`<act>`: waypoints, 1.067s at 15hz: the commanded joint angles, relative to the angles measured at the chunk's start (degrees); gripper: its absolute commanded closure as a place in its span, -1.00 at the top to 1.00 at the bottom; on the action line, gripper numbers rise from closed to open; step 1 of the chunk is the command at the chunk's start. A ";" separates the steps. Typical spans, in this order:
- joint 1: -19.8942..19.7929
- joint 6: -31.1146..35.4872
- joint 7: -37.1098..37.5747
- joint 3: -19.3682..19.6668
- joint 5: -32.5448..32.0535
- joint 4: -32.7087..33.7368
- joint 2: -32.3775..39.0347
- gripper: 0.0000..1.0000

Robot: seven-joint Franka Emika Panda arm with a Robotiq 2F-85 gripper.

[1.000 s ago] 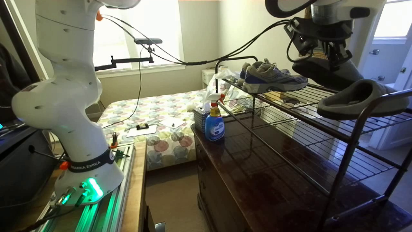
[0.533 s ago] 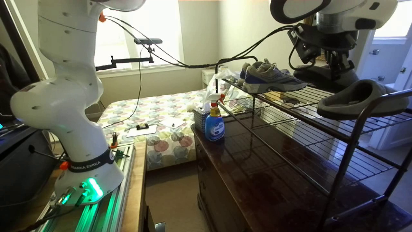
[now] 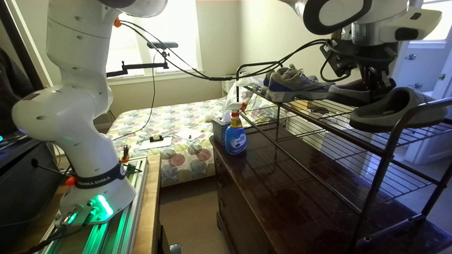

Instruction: Remove the grey slide from the middle rack and put it next to the other slide on the top rack

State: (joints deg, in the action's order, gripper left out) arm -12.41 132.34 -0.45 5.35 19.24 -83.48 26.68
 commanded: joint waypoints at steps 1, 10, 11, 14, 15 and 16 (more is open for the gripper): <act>2.14 -1.06 5.40 2.36 -7.68 -0.20 -0.40 -0.97; 5.57 -4.99 12.10 3.79 -16.67 -3.15 -3.19 -0.97; 5.89 -6.08 12.92 3.99 -17.52 -3.10 -3.36 -0.57; 6.40 -9.33 14.11 4.11 -19.16 -3.04 -3.79 -0.12; 6.40 -10.56 14.25 4.06 -19.53 -2.94 -3.95 0.00; 6.39 -11.63 14.35 4.02 -19.83 -2.89 -4.14 0.15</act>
State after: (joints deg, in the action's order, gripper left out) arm -7.00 123.81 11.72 8.75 1.89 -84.01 25.05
